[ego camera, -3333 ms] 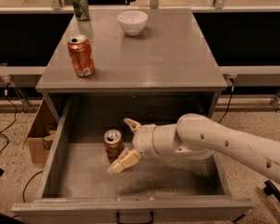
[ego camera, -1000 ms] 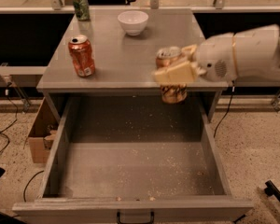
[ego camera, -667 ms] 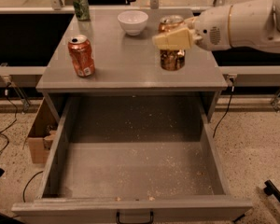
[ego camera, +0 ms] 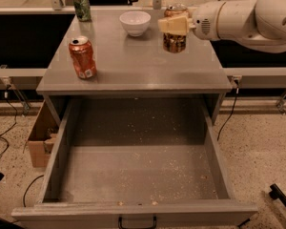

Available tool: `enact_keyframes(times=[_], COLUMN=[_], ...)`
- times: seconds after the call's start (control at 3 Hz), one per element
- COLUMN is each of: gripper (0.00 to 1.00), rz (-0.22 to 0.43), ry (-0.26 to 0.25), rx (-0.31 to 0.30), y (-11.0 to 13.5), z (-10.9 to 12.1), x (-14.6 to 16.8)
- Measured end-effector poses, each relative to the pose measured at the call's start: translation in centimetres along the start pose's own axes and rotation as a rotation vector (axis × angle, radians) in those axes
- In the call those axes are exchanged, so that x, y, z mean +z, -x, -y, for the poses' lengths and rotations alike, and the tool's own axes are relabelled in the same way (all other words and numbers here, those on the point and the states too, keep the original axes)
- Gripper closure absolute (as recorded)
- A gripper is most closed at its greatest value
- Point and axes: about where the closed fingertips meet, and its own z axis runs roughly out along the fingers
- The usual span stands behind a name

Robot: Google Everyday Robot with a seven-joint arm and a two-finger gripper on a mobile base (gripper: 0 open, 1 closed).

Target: Pick orange can from top drawer and place on counter

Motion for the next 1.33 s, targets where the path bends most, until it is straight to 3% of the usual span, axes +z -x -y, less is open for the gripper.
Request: enact_keyframes(times=[0.33, 0.67, 1.0, 1.33], gripper=[1.0, 1.0, 1.0, 0.82], rz=[0.075, 0.13, 0.127, 0.128], ry=[-0.071, -0.12, -0.139, -0.136], rx=[-0.057, -0.078, -0.076, -0.076], y=[-2.6, -5.6, -8.2, -8.1], z=[3.4, 5.1, 5.7, 5.5], x=[1.4, 1.8, 3.0, 3.2])
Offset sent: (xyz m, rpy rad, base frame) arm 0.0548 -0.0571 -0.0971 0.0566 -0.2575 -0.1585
